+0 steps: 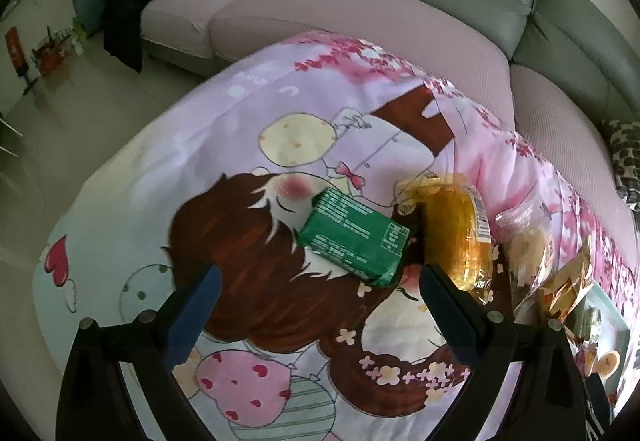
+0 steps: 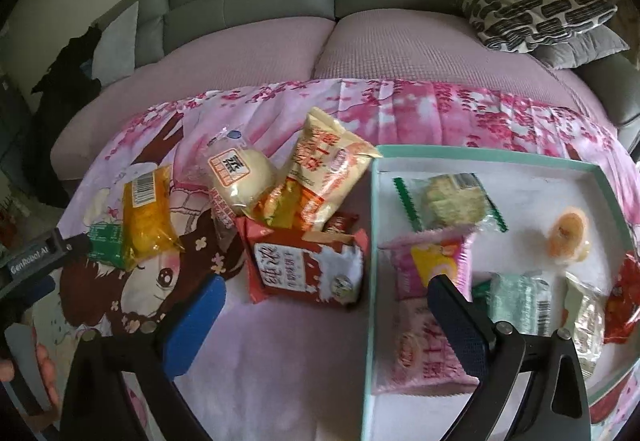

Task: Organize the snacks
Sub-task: 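Grasp the green rectangular packet with the left gripper while the right gripper approaches the biscuit packet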

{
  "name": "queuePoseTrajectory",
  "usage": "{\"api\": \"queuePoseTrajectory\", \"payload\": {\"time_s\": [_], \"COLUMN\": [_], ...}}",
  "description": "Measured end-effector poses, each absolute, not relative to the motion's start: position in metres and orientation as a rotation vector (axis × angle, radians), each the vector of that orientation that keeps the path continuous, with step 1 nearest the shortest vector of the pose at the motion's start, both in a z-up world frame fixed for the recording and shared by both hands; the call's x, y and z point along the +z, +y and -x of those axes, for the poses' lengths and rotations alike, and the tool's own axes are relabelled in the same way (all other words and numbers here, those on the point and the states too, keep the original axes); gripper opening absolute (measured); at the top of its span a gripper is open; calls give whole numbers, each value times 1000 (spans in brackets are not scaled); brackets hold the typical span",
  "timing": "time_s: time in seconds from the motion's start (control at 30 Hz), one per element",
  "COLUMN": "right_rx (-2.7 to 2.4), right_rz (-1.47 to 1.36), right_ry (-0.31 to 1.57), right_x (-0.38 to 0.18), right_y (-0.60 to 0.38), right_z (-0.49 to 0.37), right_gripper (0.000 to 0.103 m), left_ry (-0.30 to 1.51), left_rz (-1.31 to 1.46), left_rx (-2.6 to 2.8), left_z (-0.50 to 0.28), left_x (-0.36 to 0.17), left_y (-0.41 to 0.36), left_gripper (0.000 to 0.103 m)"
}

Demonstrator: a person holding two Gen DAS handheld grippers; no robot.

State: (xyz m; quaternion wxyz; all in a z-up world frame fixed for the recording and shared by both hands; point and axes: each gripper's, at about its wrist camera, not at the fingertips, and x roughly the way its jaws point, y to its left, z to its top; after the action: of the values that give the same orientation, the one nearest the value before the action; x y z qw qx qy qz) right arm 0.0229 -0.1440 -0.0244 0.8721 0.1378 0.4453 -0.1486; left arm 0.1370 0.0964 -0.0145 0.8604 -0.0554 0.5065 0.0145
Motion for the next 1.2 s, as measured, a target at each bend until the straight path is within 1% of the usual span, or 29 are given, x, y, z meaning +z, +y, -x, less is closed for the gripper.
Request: {"api": "queuePoseTrajectory", "payload": {"time_s": [0.17,0.43,1.07,1.17,1.2], "right_rx": [-326,-335,-316,-309,-312], "right_rz": [-257,-224,-148,-146,-141], "right_ry": [951,972,961,956,954], "right_x": [-30,-40,-39,-39,-40], "right_y": [-138,-133,-117,-117,-116], "right_z": [-35,-50,-54,-56,-57], "right_gripper": [97,87,86,83,80], "left_ry": [1091,1108,1146,1154,1156], "left_rz": [60,36,79,93,96], "left_rx": [7,-12,0,-4,-6], "left_z": [-142,-150,-156,-157,-158], "left_x": [-23,-30,-40,-42,-43], "left_y": [86,77,85,86,86], "left_gripper": [99,99,99,99,99]}}
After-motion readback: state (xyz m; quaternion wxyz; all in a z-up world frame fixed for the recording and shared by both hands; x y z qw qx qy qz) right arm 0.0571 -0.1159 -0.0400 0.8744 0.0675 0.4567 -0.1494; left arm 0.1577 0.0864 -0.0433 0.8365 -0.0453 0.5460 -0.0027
